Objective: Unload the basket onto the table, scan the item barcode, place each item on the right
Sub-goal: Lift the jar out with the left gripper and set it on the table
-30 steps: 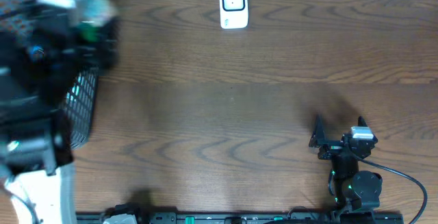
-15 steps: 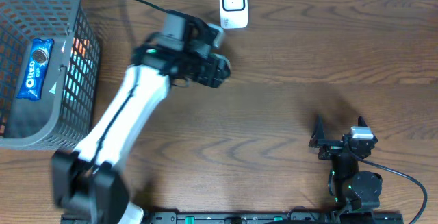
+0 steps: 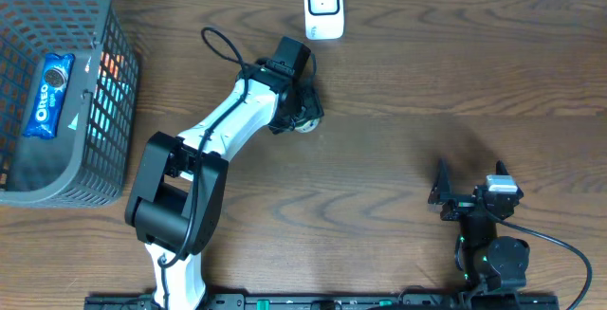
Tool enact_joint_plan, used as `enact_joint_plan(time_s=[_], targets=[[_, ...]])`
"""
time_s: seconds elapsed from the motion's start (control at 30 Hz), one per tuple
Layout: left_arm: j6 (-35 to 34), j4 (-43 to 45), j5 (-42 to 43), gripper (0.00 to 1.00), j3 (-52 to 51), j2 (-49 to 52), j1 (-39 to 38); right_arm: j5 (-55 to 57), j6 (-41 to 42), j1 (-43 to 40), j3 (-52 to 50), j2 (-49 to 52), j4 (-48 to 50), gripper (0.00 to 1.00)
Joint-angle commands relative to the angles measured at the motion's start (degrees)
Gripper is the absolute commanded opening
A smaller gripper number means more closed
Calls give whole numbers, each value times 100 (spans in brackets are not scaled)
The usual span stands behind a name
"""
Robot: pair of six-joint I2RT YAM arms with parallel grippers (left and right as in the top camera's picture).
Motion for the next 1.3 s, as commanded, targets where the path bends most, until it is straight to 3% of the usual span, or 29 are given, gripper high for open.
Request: enact_joint_plan(time_s=[0.0,0.1,0.13,0.27,0.3,0.43,0.6,0.67,0.77,0.93,0.97,1.03,1.13,1.2,1.27], targets=[[-1056,-157,-496,67,11,-37,-98,-9,-44,-24,-7,-20,-17,99],[-1598,-450,-796,67,9,-37,-205,-9,-46,-24,-7,-20,-17,99],[-1873,-514,-920,72,9,-37,-282,-9,-46,-24,-7,-20,-17,99],[-2118,-455,-955,73,9,-37,-396,-9,-44,-24,-7,-20,-17,99],[-2118,-455,-957,98,11,-37,-404,-9,-44,-24,-7,-20,-17,99],[-1797,-433,-1097,98,31,-87,-411,-9,-46,-24,-7,-20,-17,99],[-389,-828,-1600,97,437,-472,-404,-9,-46,-24,-7,-20,-17,99],[184,-1294,-2192,98,804,-817,-396,-9,-44,-24,-7,-20,-17,99],[1639,-1790,-3045,98,1606,-1589,-332,-9,-44,-24,-7,-20,-17,99],[4096,-1646,-3077,98,2358,-2754,-114,-9,-44,-24,-7,-20,-17,99],[4857,-1550,-3077,98,2369,-3222,26,-9,-44,-24,-7,-20,-17,99],[5593,-1550,-3086,98,2369,-3613,280,-9,-44,-24,-7,-20,-17,99],[5425,-1550,-3213,98,2369,-3954,997,-9,-44,-24,-7,-20,-17,99],[4642,-1574,-3211,98,2369,-4037,1799,-11,-44,-24,-7,-20,-17,99],[3324,-1742,-3209,98,2356,-3989,2739,-9,-44,-24,-7,-20,-17,99]])
